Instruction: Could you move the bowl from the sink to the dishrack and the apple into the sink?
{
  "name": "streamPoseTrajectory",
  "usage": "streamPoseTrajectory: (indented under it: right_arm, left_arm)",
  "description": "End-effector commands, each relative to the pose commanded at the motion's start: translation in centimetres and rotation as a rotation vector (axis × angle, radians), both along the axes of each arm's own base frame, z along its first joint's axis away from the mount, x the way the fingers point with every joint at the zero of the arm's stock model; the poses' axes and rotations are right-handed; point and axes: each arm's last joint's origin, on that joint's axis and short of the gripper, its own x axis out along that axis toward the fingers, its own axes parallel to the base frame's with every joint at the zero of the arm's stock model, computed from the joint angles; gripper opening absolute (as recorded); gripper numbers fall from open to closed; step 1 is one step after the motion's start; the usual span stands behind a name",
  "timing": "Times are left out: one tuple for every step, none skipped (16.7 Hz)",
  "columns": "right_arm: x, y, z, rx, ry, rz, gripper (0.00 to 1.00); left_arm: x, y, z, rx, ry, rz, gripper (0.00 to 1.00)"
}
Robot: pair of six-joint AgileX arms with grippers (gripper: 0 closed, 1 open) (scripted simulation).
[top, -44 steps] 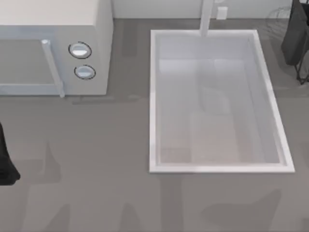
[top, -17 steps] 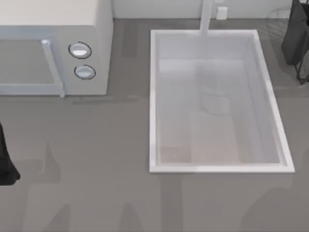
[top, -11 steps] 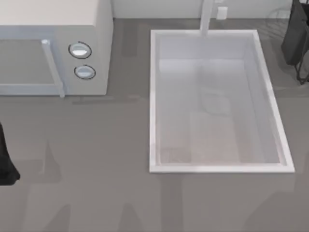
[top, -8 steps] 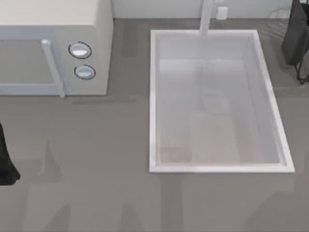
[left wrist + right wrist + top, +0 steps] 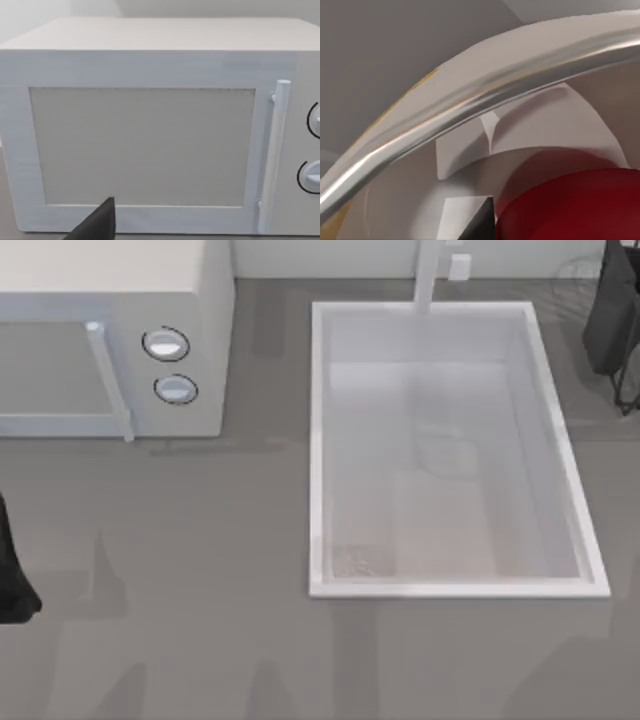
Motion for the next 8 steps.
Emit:
streamPoseTrajectory:
  right_arm:
    - [0.0, 0.0, 0.0, 0.0, 0.0, 0.0, 0.17]
    - [0.0, 0.0, 0.0, 0.0, 0.0, 0.0, 0.1]
    - [0.0, 0.0, 0.0, 0.0, 0.0, 0.0, 0.02]
    - [0.0, 0.0, 0.0, 0.0, 0.0, 0.0, 0.0]
    - [0.0, 0.0, 0.0, 0.0, 0.0, 0.0, 0.0]
    - [0.0, 0.0, 0.0, 0.0, 0.0, 0.0, 0.0]
    - [0.0, 0.0, 0.0, 0.0, 0.0, 0.0, 0.0]
    - [0.0, 0.0, 0.0, 0.0, 0.0, 0.0, 0.0]
  left_arm:
    - [0.0, 0.0, 0.0, 0.0, 0.0, 0.0, 1.0]
    - [0.0, 0.0, 0.0, 0.0, 0.0, 0.0, 1.0]
    - [0.0, 0.0, 0.0, 0.0, 0.0, 0.0, 1.0]
    - [0.0, 0.0, 0.0, 0.0, 0.0, 0.0, 1.0]
    - [0.0, 0.0, 0.0, 0.0, 0.0, 0.0, 1.0]
    - [0.0, 0.0, 0.0, 0.0, 0.0, 0.0, 1.0]
    - [0.0, 0.0, 0.0, 0.0, 0.0, 0.0, 1.0]
    - [0.0, 0.0, 0.0, 0.0, 0.0, 0.0, 1.0]
